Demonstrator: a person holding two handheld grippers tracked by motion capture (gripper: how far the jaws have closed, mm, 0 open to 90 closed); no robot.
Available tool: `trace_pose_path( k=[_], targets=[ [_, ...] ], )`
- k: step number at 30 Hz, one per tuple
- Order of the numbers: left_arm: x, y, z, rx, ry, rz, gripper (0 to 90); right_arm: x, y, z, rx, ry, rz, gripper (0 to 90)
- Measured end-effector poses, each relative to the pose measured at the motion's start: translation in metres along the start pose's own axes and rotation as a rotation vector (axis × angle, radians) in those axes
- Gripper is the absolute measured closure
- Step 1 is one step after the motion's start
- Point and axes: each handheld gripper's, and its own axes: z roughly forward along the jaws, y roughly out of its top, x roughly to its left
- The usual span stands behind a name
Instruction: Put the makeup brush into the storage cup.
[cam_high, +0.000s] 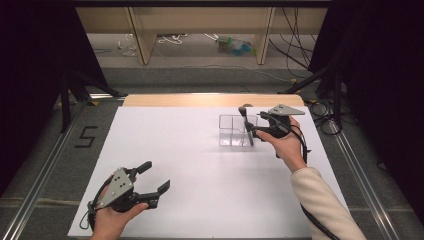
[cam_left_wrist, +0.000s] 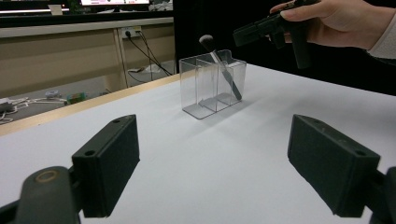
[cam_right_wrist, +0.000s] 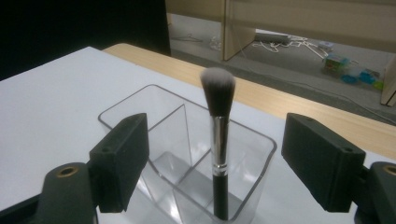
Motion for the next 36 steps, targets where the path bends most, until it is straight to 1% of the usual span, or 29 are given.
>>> trace_pose_path(
  k=[1,2,4,5,6,7,9,11,12,13,14,15,17,18,19,20,22,23,24,25,26,27,28,29,32,33,34,35,36],
  targets=[
    [0.000,0.000,0.000,-0.001,0.000,0.003,16.7,0.001,0.000,-0.001,0.008,-0.008,-0.003,24.0],
    [0.001,0.000,0.000,-0.001,0.000,0.003,16.8,0.000,-0.001,-0.002,0.003,0.001,-0.023,23.2],
    [0.001,0.000,0.000,0.001,0.001,0.006,16.7,0.002,-0.002,-0.004,0.012,0.004,-0.012,22.7],
    [0.002,0.000,0.000,0.003,0.000,0.020,16.8,0.002,-0.003,-0.005,0.013,0.001,-0.032,22.6],
    [0.003,0.000,0.000,0.004,0.000,0.020,16.7,0.003,-0.004,-0.006,0.012,0.007,-0.030,22.6],
    [0.002,0.000,0.000,0.005,0.002,0.012,16.8,0.004,-0.005,-0.006,0.013,0.013,-0.023,22.5],
    [0.002,0.000,0.000,0.004,0.002,0.013,16.8,0.005,-0.006,-0.009,0.008,0.021,-0.039,22.4],
    [0.002,0.000,0.000,0.004,0.002,0.011,16.8,0.006,-0.007,-0.012,0.013,0.028,-0.039,22.4],
    [0.002,0.000,0.000,0.003,0.002,0.012,16.8,0.006,-0.008,-0.014,0.018,0.022,-0.041,22.4],
    [0.002,0.000,0.000,0.004,0.001,0.014,16.8,0.007,-0.008,-0.015,0.010,0.024,-0.044,22.4],
    [0.002,0.000,0.000,0.004,0.002,0.014,16.8,0.008,-0.009,-0.016,0.003,0.027,-0.042,22.4],
    [0.002,0.000,0.000,0.004,0.002,0.014,16.8,0.008,-0.009,-0.019,0.009,0.035,-0.044,22.4],
    [0.002,0.000,0.000,0.004,0.001,0.018,16.8,0.009,-0.010,-0.023,0.012,0.037,-0.044,22.4],
    [0.003,0.000,0.000,0.005,-0.001,0.023,16.8,0.009,-0.011,-0.024,0.003,0.037,-0.046,22.4],
    [0.002,0.000,0.000,0.006,0.003,0.010,16.7,0.009,-0.013,-0.026,0.010,0.043,-0.047,22.4],
    [0.002,0.000,0.000,0.005,0.002,0.014,16.8,0.010,-0.014,-0.027,0.002,0.043,-0.046,22.4],
    [0.002,0.000,0.000,0.005,0.002,0.019,16.7,0.011,-0.016,-0.030,0.014,0.050,-0.047,22.4],
    [0.002,0.000,0.000,0.004,0.004,0.015,16.7,0.012,-0.018,-0.032,0.005,0.055,-0.042,22.4],
    [0.002,0.000,0.000,0.004,0.004,0.013,16.8,0.012,-0.018,-0.036,0.011,0.065,-0.045,22.4],
    [0.003,0.000,0.001,-0.009,-0.004,0.012,16.8,0.013,-0.019,-0.036,0.003,0.066,-0.046,22.4],
    [0.003,0.000,0.000,-0.005,-0.001,0.012,16.8,0.014,-0.020,-0.040,0.006,0.066,-0.044,22.4],
    [0.002,0.000,0.000,0.004,0.003,0.009,16.8,0.015,-0.020,-0.042,0.003,0.077,-0.048,22.4],
    [0.003,0.000,0.000,0.001,0.002,0.009,16.8,0.016,-0.022,-0.045,-0.010,0.075,-0.043,22.4],
    [0.002,-0.001,0.000,0.002,0.006,-0.005,16.7,0.017,-0.023,-0.047,-0.011,0.082,-0.043,22.4],
    [0.005,-0.001,0.000,0.004,0.005,0.013,16.7,0.020,-0.027,-0.054,-0.021,0.093,-0.040,22.4],
    [0.005,-0.001,0.000,0.005,0.004,0.013,16.7,0.020,-0.028,-0.056,-0.016,0.104,-0.042,22.4],
    [0.005,-0.001,0.000,0.005,0.003,0.017,16.7,0.021,-0.030,-0.059,-0.012,0.104,-0.041,22.4],
    [0.005,-0.001,0.000,0.005,0.005,0.011,16.8,0.023,-0.032,-0.059,-0.031,0.107,-0.039,22.4],
    [0.005,-0.001,0.000,0.004,0.006,0.008,16.7,0.025,-0.034,-0.063,-0.020,0.112,-0.033,22.4]
  ],
)
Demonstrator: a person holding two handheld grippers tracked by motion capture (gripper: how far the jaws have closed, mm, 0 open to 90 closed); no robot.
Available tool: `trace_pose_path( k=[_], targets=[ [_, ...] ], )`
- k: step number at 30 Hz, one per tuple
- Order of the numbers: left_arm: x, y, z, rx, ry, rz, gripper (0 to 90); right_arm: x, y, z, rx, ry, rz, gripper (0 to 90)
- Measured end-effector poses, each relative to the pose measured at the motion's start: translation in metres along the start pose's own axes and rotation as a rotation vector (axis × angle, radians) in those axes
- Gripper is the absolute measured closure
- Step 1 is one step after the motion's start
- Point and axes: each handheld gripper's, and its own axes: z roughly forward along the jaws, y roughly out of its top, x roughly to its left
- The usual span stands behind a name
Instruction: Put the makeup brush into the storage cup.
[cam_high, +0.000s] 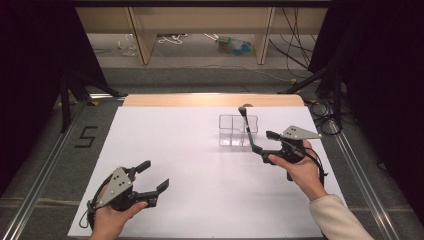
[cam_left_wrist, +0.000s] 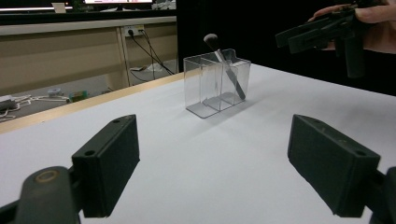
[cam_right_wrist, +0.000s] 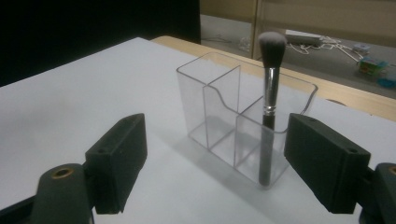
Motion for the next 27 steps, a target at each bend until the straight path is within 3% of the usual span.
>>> trace_pose_path(
  k=[7,11,12,14,18,27],
  targets=[
    [0.000,0.000,0.000,-0.002,0.004,-0.017,16.6,0.015,-0.006,-0.014,-0.009,0.028,-0.012,22.4],
    [0.001,-0.001,0.000,0.001,0.001,-0.005,16.6,0.024,-0.010,-0.021,0.006,0.054,-0.019,22.3],
    [0.001,-0.001,0.000,0.001,-0.001,-0.002,16.6,0.026,-0.012,-0.020,-0.014,0.054,-0.018,22.3],
    [0.001,-0.001,0.000,0.001,-0.001,-0.002,16.6,0.029,-0.014,-0.025,0.008,0.062,-0.026,22.2],
    [0.002,-0.001,-0.001,0.001,0.000,0.001,16.6,0.033,-0.020,-0.030,-0.013,0.067,-0.013,22.0],
    [0.002,-0.002,0.000,0.007,-0.001,-0.003,16.6,0.040,-0.029,-0.043,0.005,0.075,-0.028,21.6]
  ],
)
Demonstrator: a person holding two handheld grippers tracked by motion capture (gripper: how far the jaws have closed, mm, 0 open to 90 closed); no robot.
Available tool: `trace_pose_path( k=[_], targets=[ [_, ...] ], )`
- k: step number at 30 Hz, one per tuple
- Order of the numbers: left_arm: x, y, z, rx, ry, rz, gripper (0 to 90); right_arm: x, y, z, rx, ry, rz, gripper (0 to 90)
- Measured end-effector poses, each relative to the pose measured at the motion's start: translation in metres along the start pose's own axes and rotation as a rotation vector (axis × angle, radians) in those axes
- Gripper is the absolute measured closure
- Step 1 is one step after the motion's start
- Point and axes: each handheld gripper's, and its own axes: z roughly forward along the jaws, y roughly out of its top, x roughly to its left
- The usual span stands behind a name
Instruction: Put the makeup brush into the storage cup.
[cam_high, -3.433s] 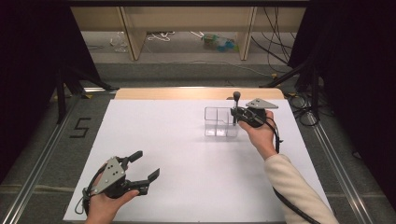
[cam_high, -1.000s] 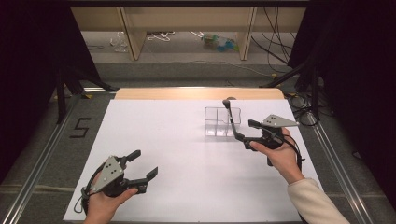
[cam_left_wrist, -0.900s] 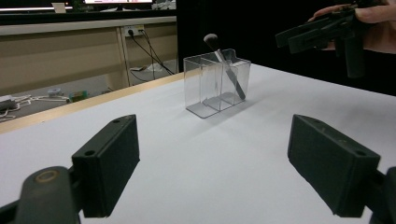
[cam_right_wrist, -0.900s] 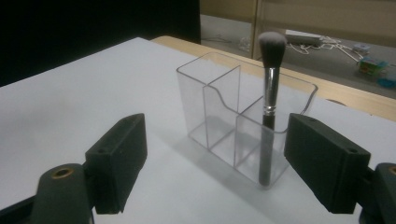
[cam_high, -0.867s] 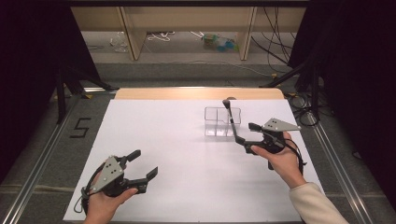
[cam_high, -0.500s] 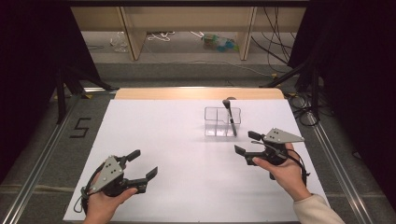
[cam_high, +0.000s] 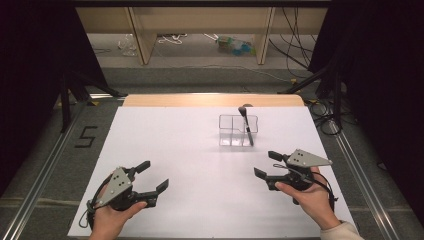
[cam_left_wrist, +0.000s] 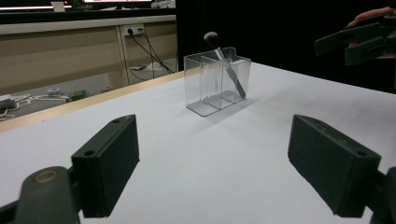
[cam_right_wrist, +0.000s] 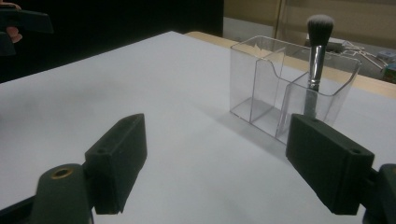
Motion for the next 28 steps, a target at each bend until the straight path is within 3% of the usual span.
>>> trace_pose_path(
  k=[4,13,16,18,19,28],
  targets=[
    [0.001,-0.001,0.000,0.001,0.007,-0.018,16.6,0.002,-0.003,-0.003,0.007,0.014,-0.001,21.4],
    [0.002,-0.002,0.000,0.006,0.002,-0.010,16.6,0.003,-0.008,-0.007,-0.017,-0.006,-0.012,21.1],
    [0.002,-0.003,0.001,0.006,0.000,-0.006,16.6,0.002,-0.009,-0.008,-0.011,-0.022,-0.013,21.0],
    [0.002,-0.003,0.001,0.004,-0.002,0.001,16.6,0.003,-0.010,-0.006,-0.013,-0.006,-0.010,20.9],
    [0.002,-0.002,0.001,0.006,-0.002,0.004,16.6,0.002,-0.010,-0.007,0.013,-0.006,-0.016,20.8],
    [0.001,-0.003,0.003,0.012,-0.003,0.001,16.7,-0.001,-0.013,-0.006,0.011,-0.016,-0.008,20.7]
  ],
)
